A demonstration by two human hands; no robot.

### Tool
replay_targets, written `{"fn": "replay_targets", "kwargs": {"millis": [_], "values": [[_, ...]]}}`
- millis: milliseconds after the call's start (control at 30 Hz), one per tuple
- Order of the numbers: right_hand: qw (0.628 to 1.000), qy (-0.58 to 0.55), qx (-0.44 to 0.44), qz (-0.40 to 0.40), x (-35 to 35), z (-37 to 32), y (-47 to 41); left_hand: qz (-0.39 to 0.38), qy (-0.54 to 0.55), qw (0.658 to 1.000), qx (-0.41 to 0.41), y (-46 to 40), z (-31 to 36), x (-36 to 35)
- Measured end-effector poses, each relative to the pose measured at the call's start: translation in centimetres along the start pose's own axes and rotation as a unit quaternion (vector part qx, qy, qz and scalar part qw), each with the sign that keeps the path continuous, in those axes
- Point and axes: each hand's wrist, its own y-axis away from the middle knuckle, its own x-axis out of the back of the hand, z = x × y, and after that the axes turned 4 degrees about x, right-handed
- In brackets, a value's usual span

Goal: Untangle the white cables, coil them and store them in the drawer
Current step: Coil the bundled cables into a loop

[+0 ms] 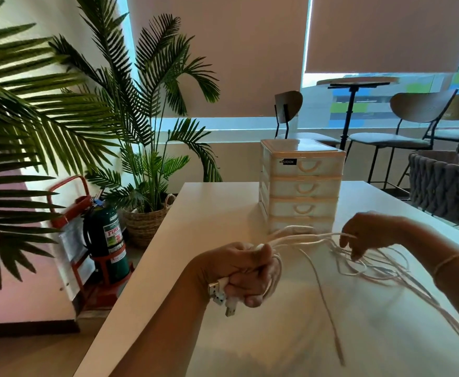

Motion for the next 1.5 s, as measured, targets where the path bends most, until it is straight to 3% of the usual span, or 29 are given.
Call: {"fn": "replay_targets", "kwargs": {"millis": [33, 100, 133, 200, 267, 367, 433, 633, 833, 933, 1200, 1267, 1367, 1500], "values": [[0.999, -0.018, 0.022, -0.014, 0.1, -0.2, 0.3, -0.002, 0.005, 1.000, -0.001, -0.1, 0.0, 0.1], [0.971, -0.213, 0.102, 0.021, 0.9, -2.1, 1.9, 0.000, 0.012, 1.000, -0.001, -0.1, -0.1, 0.4], [0.928, -0.329, 0.164, 0.066, 1.5, -3.7, 3.1, 0.005, 0.014, 1.000, 0.000, 0.0, -0.1, 0.5], [0.860, -0.424, 0.242, 0.147, 2.2, -7.3, 5.0, 0.017, 0.016, 1.000, 0.009, -0.1, -0.2, 0.5], [0.863, -0.421, 0.244, 0.139, 2.1, -11.0, 5.8, 0.028, 0.015, 0.999, 0.018, -0.2, -0.3, 0.6], [0.930, -0.294, 0.176, 0.136, 0.9, -15.0, 5.4, 0.032, 0.021, 0.999, 0.027, -0.3, -0.5, 0.7], [0.956, -0.198, 0.141, 0.167, 0.4, -15.8, 5.1, 0.027, 0.022, 0.999, 0.028, -0.3, -0.4, 0.7], [0.971, -0.212, 0.051, 0.094, 0.6, -15.1, 4.4, 0.053, 0.030, 0.998, 0.017, 0.0, -0.7, 1.2], [0.935, -0.289, 0.066, 0.194, 2.0, -14.4, 4.5, -0.036, -0.012, 0.999, -0.037, -1.3, -0.4, -0.1], [0.911, -0.363, 0.055, 0.190, 1.3, -15.0, 3.9, -0.023, -0.036, 0.996, -0.072, -1.1, -0.2, -0.4], [0.764, -0.610, 0.154, 0.143, -2.6, -15.4, 3.6, 0.040, -0.053, 0.989, -0.130, -0.7, -0.5, 0.3], [0.768, -0.594, 0.167, 0.175, -3.1, -15.9, 3.9, 0.051, -0.048, 0.989, -0.133, -0.7, -0.4, 0.1], [0.811, -0.491, 0.165, 0.272, -3.6, -16.5, 4.1, 0.055, -0.029, 0.985, -0.162, -0.8, -0.5, -0.4], [0.781, -0.527, 0.161, 0.294, -3.9, -17.5, 3.7, 0.077, -0.027, 0.983, -0.165, -1.1, -0.4, 0.1]]}}
